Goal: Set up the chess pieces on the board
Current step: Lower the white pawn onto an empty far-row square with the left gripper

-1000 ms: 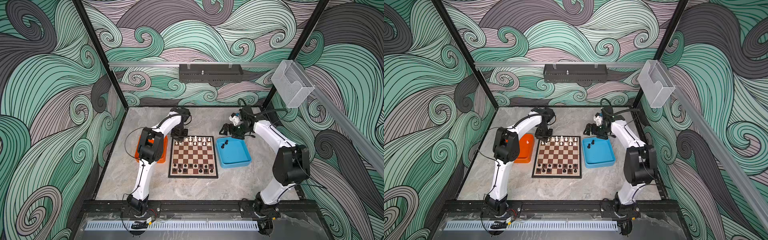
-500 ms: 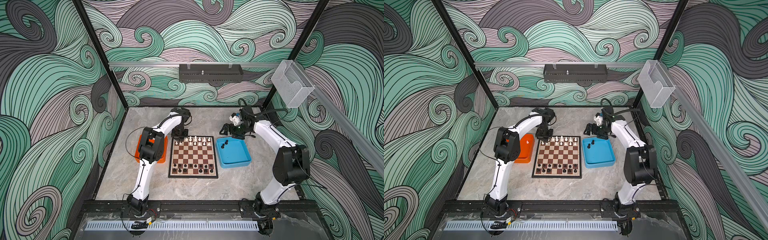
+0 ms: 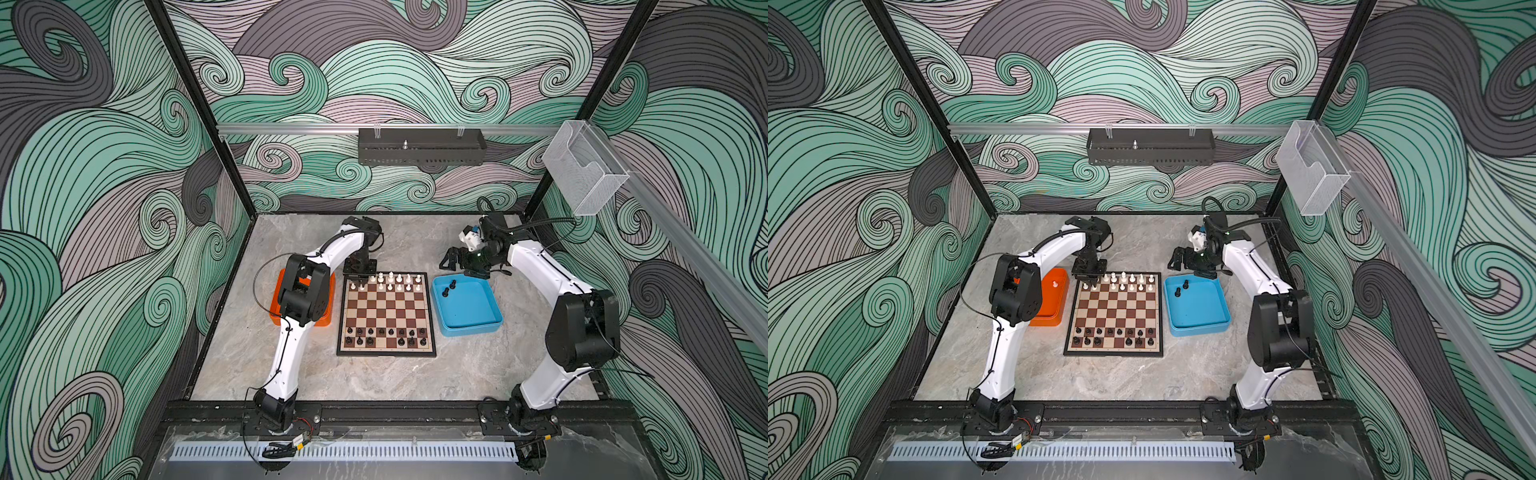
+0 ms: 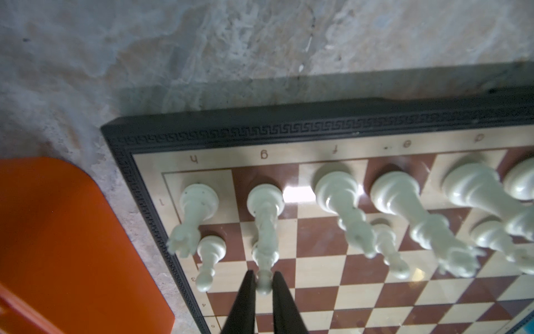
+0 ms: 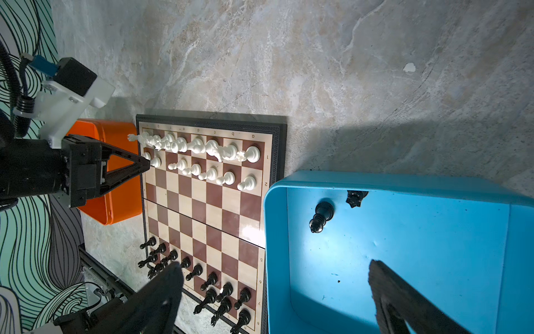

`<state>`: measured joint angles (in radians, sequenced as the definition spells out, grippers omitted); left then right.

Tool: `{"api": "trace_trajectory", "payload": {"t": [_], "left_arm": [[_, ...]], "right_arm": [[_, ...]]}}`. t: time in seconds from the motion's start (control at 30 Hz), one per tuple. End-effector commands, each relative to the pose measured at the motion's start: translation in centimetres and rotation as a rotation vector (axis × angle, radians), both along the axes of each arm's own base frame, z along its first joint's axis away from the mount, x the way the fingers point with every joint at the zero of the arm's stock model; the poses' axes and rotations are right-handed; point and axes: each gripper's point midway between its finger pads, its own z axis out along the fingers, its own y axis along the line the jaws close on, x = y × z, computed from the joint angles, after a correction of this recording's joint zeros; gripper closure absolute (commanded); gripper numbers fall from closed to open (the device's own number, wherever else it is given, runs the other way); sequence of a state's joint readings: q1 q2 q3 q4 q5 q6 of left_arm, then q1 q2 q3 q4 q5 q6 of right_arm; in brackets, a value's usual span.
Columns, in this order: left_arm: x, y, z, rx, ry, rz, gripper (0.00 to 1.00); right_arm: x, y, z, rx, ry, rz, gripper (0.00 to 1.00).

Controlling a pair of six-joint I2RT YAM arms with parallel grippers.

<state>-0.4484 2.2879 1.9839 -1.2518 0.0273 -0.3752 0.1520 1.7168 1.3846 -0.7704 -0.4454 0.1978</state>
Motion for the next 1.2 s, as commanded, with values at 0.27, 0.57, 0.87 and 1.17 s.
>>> {"api": "trace_trajectory", "payload": {"t": [0.27, 0.57, 0.87, 1.17], "left_arm": [[0.55, -0.8, -0.11, -0.007, -0.011, 0.002, 0.84], [0.87, -0.99, 0.1, -0.012, -0.019, 0.001, 0.84], [0.77, -0.91, -0.21, -0.006, -0.009, 0.0, 0.84], [0.63, -0.87, -0.06, -0.006, -0.005, -0.003, 0.87]], "right_arm": [[-0.42, -0.39, -0.2, -0.009, 0.012, -0.002, 0.01], [-0.4, -0.45, -0.2, -0.009, 0.012, -0.003, 0.0], [-0.41, -0.43, -0.18, -0.008, 0.012, -0.003, 0.0], [-0.42, -0.42, -0.25, -0.005, 0.014, -0.003, 0.0]]}}
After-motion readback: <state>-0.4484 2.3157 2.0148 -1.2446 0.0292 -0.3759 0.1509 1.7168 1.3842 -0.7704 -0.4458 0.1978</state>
